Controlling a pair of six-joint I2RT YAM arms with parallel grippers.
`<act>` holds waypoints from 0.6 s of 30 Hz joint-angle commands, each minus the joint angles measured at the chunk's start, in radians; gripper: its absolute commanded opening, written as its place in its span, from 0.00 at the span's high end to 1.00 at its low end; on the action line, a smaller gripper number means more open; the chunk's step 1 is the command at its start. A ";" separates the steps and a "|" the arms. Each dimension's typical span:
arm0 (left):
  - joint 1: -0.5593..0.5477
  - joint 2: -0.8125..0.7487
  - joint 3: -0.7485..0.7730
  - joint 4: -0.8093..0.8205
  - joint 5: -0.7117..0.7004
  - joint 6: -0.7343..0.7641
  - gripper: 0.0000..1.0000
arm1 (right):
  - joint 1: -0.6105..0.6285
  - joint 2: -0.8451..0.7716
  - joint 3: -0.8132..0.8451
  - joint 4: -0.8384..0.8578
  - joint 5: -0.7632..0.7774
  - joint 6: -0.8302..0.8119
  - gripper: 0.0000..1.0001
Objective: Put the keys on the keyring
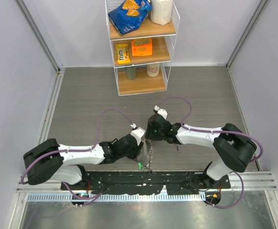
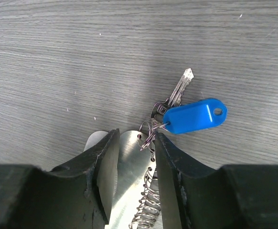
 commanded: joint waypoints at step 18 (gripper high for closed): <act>0.003 -0.033 -0.016 0.047 -0.004 -0.013 0.56 | 0.001 0.022 0.031 0.001 0.021 0.009 0.81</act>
